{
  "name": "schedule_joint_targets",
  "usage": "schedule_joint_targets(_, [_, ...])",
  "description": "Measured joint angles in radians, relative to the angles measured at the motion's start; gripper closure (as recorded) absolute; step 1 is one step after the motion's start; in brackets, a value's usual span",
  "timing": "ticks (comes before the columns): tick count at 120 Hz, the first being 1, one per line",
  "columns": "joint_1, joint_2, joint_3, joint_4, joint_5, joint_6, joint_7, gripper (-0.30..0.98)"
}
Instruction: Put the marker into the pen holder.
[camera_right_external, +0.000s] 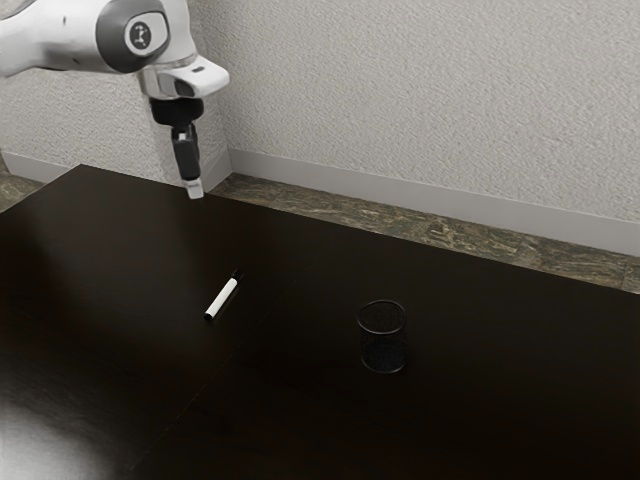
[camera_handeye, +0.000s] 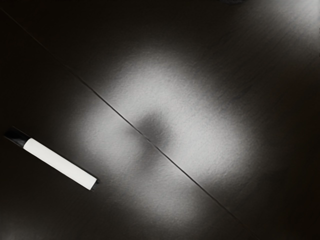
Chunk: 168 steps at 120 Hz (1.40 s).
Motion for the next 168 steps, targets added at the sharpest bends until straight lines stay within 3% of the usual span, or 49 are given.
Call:
schedule_joint_targets(37, [-0.004, -0.019, -0.002, -0.025, -0.007, -0.001, -0.01, 0.0])
schedule_joint_targets(49, [-0.011, -0.039, 0.052, -0.073, -0.003, 0.012, -0.057, 0.0])
schedule_joint_targets(65, [0.03, -0.097, 0.11, -0.348, 0.014, 0.184, -0.151, 0.0])
schedule_joint_targets(79, [0.055, -0.019, 0.115, -0.388, 0.055, 0.33, -0.249, 0.0])
schedule_joint_targets(93, [0.001, 0.115, 0.111, -0.252, 0.067, 0.413, -0.332, 0.0])
schedule_joint_targets(110, [0.016, 0.229, 0.118, -0.181, 0.008, 0.47, -0.422, 0.01])
schedule_joint_targets(128, [0.034, 0.406, 0.135, -0.01, -0.001, 0.502, -0.484, 0.18])
schedule_joint_targets(141, [0.027, 0.48, 0.144, 0.025, -0.007, 0.529, -0.516, 0.27])
schedule_joint_targets(168, [0.011, 0.578, 0.147, 0.095, -0.012, 0.598, -0.563, 0.34])
